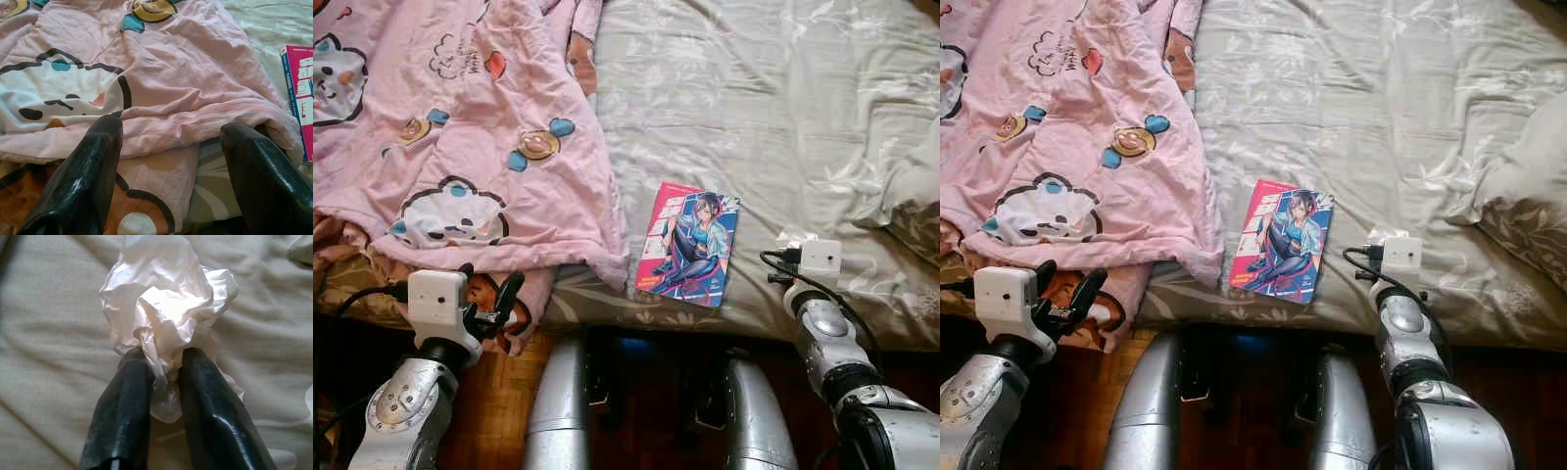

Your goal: Clean up the room

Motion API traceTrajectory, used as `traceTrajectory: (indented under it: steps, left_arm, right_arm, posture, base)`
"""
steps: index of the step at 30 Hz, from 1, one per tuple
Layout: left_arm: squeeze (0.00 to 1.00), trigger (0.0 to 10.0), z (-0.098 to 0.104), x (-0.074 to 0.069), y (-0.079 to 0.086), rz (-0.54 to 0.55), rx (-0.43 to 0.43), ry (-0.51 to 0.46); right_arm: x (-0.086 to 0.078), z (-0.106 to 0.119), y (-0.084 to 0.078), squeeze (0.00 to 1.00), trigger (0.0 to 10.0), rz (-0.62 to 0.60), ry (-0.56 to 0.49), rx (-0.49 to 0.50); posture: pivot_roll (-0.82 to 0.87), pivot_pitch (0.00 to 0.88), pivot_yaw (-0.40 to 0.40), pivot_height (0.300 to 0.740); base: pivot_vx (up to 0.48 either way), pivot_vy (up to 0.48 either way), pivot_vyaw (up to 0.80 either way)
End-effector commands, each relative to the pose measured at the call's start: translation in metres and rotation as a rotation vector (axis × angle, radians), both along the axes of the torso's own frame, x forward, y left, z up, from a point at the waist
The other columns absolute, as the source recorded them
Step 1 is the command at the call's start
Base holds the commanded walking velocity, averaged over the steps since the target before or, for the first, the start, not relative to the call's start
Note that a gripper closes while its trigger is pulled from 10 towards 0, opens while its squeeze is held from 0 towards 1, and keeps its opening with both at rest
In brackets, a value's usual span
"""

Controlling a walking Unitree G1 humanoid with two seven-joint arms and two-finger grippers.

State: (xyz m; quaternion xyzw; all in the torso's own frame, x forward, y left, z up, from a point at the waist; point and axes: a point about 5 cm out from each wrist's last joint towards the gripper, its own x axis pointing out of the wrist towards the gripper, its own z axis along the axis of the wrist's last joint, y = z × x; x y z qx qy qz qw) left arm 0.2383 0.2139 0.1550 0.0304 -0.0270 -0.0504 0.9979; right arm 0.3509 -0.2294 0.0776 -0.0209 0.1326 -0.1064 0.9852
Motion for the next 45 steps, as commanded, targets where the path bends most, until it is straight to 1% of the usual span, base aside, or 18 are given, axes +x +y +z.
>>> traceTrajectory:
  steps: [1,3,5,10,13,15,16,18,19,20,21,24,26,30,34,41,43,45]
  left_arm:
    - [0.0,10.0,-0.013,-0.004,0.003,0.014,0.004,0.05]
    - [0.0,10.0,-0.014,-0.002,0.003,0.016,0.003,0.052]
    - [0.0,10.0,-0.019,0.003,0.002,0.022,-0.004,0.054]
    - [0.0,10.0,-0.026,0.011,0.0,0.031,-0.021,0.051]
    - [0.0,10.0,-0.034,0.018,0.0,0.053,-0.037,0.049]
    - [0.0,10.0,-0.037,0.021,0.0,0.058,-0.041,0.051]
    - [0.0,10.0,-0.04,0.026,0.0,0.064,-0.048,0.049]
    - [0.0,10.0,-0.043,0.029,0.0,0.071,-0.053,0.048]
    - [0.0,10.0,-0.044,0.03,0.0,0.073,-0.052,0.047]
    - [0.0,10.0,-0.046,0.032,0.0,0.076,-0.054,0.047]
    - [0.0,10.0,-0.049,0.036,-0.001,0.081,-0.056,0.049]
    - [0.0,10.0,-0.056,0.04,-0.002,0.082,-0.054,0.054]
    - [0.0,10.0,-0.058,0.039,0.001,0.084,-0.045,0.051]
    - [0.0,10.0,-0.059,0.044,0.004,0.088,-0.04,0.041]
    - [0.0,10.0,-0.062,0.05,0.004,0.092,-0.044,0.037]
    - [0.0,10.0,-0.066,0.061,-0.007,0.08,-0.07,0.019]
    - [0.0,10.0,-0.065,0.064,-0.009,0.075,-0.07,0.01]
    - [0.0,10.0,-0.065,0.064,-0.009,0.071,-0.074,0.005]
  right_arm:
    - [-0.013,-0.02,-0.001,0.0,0.0,-0.016,0.064,0.011]
    - [-0.013,-0.02,-0.001,0.0,0.0,-0.017,0.067,0.005]
    - [-0.013,-0.018,-0.001,0.0,0.0,-0.034,0.033,0.039]
    - [-0.013,-0.016,0.002,0.0,0.0,-0.021,-0.011,0.044]
    - [-0.02,-0.021,0.004,0.0,0.0,-0.015,-0.067,0.064]
    - [-0.024,-0.023,0.006,0.0,0.0,-0.013,-0.087,0.082]
    - [-0.027,-0.024,0.01,0.0,0.0,0.003,-0.119,0.086]
    - [-0.032,-0.026,0.015,0.0,0.0,0.016,-0.155,0.1]
    - [-0.035,-0.026,0.017,0.0,2.2,0.021,-0.169,0.105]
    - [-0.038,-0.026,0.02,0.0,10.0,0.035,-0.188,0.098]
    - [-0.041,-0.026,0.022,0.0,10.0,0.049,-0.208,0.088]
    - [-0.047,-0.027,0.022,0.0,10.0,0.031,-0.239,0.096]
    - [-0.056,-0.029,0.02,0.0,10.0,0.007,-0.255,0.088]
    - [-0.062,-0.027,0.015,0.0,10.0,0.014,-0.276,0.061]
    - [-0.063,-0.027,0.01,0.0,10.0,-0.008,-0.268,0.081]
    - [-0.059,-0.012,0.009,0.0,10.0,-0.025,-0.328,0.077]
    - [-0.058,-0.007,0.01,0.0,10.0,0.002,-0.361,0.087]
    - [-0.058,-0.007,0.009,0.0,10.0,0.006,-0.355,0.076]
  posture:
    - [0.24,0.567,0.05,0.621]
    - [0.24,0.562,0.049,0.621]
    - [0.22,0.534,0.036,0.621]
    - [0.19,0.489,0.021,0.621]
    - [0.17,0.433,0.006,0.621]
    - [0.16,0.417,0.003,0.621]
    - [0.14,0.393,-0.003,0.621]
    - [0.13,0.376,-0.009,0.621]
    - [0.13,0.376,-0.009,0.621]
    - [0.12,0.356,-0.01,0.621]
    - [0.12,0.334,-0.009,0.621]
    - [0.11,0.32,-0.006,0.621]
    - [0.1,0.293,-0.009,0.621]
    - [0.1,0.27,-0.015,0.621]
    - [0.08,0.244,-0.026,0.621]
    - [0.06,0.197,-0.041,0.621]
    - [0.06,0.194,-0.041,0.621]
    - [0.06,0.195,-0.04,0.635]
  base:
    - [0.0,0.0,0.0]
    - [0.0,0.0,0.0]
    - [0.0,0.0,0.0]
    - [0.0,0.0,0.0]
    - [0.0,0.0,0.0]
    - [0.0,0.0,0.0]
    - [0.0,0.0,0.0]
    - [0.0,0.0,0.0]
    - [0.0,0.0,0.0]
    - [0.0,0.0,0.0]
    - [0.0,0.0,0.0]
    - [0.0,0.0,0.0]
    - [0.0,0.0,0.0]
    - [0.0,0.0,0.0]
    - [0.0,0.0,0.0]
    - [0.0,0.0,0.0]
    - [0.0,0.0,0.0]
    - [0.0,0.0,0.0]
